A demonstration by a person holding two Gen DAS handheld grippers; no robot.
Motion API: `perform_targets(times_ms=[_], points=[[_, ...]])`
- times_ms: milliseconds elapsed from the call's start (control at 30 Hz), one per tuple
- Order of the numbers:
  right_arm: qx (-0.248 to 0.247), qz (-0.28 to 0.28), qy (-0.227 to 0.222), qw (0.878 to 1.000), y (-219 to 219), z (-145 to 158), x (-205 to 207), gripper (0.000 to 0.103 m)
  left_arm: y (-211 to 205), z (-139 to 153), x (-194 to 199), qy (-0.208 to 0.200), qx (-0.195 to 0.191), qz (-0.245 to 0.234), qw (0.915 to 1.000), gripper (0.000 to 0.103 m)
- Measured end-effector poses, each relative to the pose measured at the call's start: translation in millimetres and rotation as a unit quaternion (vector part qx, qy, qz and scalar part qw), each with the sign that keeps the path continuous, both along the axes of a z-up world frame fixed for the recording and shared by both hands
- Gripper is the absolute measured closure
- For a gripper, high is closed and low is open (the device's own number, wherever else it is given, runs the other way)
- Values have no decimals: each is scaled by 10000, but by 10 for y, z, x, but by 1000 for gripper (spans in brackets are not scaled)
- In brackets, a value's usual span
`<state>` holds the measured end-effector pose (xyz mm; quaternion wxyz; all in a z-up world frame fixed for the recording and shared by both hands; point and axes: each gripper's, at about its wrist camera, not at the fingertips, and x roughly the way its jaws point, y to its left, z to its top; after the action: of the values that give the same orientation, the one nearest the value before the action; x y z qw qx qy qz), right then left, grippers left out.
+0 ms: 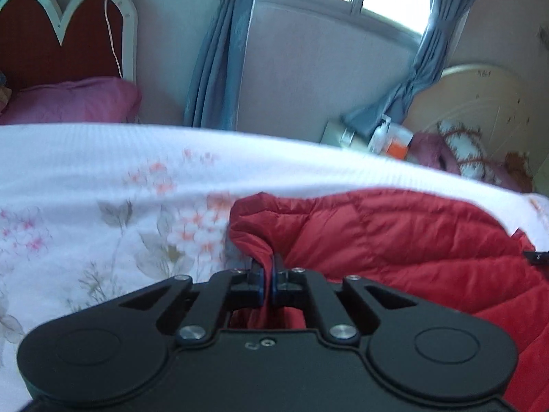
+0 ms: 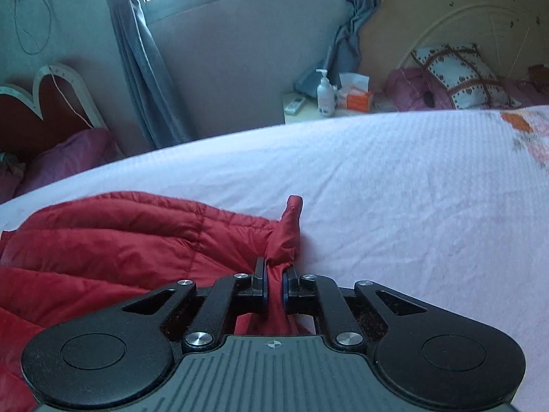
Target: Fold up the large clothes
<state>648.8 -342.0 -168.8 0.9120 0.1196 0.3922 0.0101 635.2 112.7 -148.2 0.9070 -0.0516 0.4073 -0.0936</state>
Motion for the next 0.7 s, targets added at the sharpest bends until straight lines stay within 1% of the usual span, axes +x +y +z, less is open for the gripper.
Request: perform_targets(times_ms=[67,133,200,233,333,367,400,433,467,500,567,600,633,667,700], points=[[107,-90,-76,9999,-22,-80,-16,96,0,-73,-10,-36,26,29,10000,99],[456,-288,-116,9985,-133,-110,-25,97,52,-92,-8,-51,-133,115,9998,99],[575,-339,-121,9977,-192,-107,-26,97,67,-77,-7,-48,-190,146,9997,99],[506,-308,-107,9982,-177,-103,-22,97,52,-65,-13,-55,-128,124,9998,99],[73,-150,-8,9999,-69,-6,19,96,-40,-10,-17,-82,201,35,9998,94],[-40,-125,43,9999,-26,18,26,95,-54,12,-17,-77,308,66,9995,82],[-135,-174,88,9997,0,53,28,77,-61,63,-39,-99,439,166,9988,73],[-333,-299,32,9990,33,115,-6,39,-56,133,-86,-210,513,260,9981,54],[-472,-390,-253,9978,70,221,-121,26,-34,237,-188,-456,507,325,9971,41],[-423,-367,-573,9968,82,316,-237,22,-15,354,-323,-718,465,369,9957,39],[-144,-147,-821,9964,151,478,-493,23,4,556,-606,-941,318,335,9945,43],[-172,-49,-936,9954,237,560,-638,35,-1,645,-781,-1030,234,310,9939,43],[-219,84,-1025,9945,324,623,-783,42,-12,715,-978,-1164,105,285,9927,43],[-276,233,-1098,9933,452,694,-934,43,-64,765,-1167,-1218,23,221,9923,43],[-303,379,-1172,9919,590,746,-1108,43,-141,800,-1353,-1274,58,107,9918,43]])
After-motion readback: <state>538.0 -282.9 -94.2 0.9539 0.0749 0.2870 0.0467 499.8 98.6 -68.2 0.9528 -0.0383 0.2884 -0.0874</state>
